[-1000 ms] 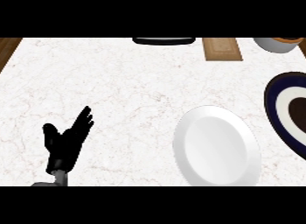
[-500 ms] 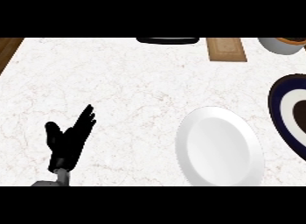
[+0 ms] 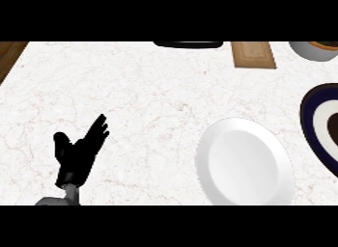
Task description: Pick the squash from the plate and place it in the plate
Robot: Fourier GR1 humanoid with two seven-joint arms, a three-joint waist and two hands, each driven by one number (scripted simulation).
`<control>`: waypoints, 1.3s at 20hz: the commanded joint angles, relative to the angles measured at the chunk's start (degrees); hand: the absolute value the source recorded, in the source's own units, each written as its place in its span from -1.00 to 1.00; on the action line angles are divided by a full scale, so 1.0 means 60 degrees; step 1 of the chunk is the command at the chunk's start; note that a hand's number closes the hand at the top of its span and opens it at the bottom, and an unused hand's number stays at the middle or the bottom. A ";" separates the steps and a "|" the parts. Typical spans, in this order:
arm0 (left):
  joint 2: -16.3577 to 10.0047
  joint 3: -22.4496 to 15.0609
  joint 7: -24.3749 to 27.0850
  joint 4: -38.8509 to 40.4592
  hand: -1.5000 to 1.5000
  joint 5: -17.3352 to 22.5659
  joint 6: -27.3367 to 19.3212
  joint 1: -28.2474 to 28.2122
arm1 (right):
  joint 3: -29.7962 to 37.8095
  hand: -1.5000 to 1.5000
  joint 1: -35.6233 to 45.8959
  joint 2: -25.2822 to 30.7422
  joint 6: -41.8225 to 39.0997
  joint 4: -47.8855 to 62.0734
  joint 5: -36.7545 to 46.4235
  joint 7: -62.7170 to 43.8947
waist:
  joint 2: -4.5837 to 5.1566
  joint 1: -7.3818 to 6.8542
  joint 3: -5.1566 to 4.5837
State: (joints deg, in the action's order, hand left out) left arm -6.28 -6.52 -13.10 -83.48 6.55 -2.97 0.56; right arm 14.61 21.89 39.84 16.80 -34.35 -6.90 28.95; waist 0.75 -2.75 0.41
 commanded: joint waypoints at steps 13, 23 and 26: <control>0.0031 0.0226 -0.0128 0.0262 0.00 0.0005 -0.0025 0.0005 | 0.2536 -1.00 0.0107 0.0914 -0.4938 0.3305 -0.2224 0.2927 | -0.0023 0.0310 -0.0017; 0.0056 0.0241 0.0077 -0.0053 0.00 -0.0033 0.0020 -0.0479 | 0.2151 -1.00 -0.1917 0.1460 -0.7974 0.3427 -0.1756 0.4586 | -0.0082 0.0398 -0.0017; 0.0026 0.0331 0.0065 0.0120 0.00 -0.0087 -0.0021 -0.0402 | 0.2054 -1.00 -0.2534 0.1594 -0.8050 0.3233 -0.1601 0.4993 | -0.0103 0.0453 -0.0026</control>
State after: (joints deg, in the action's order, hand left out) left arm -6.57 -3.92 -12.02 -82.68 6.71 -2.52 -0.16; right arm 27.44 11.82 48.19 -22.31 -14.97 -17.44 49.67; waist 0.13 -0.31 0.38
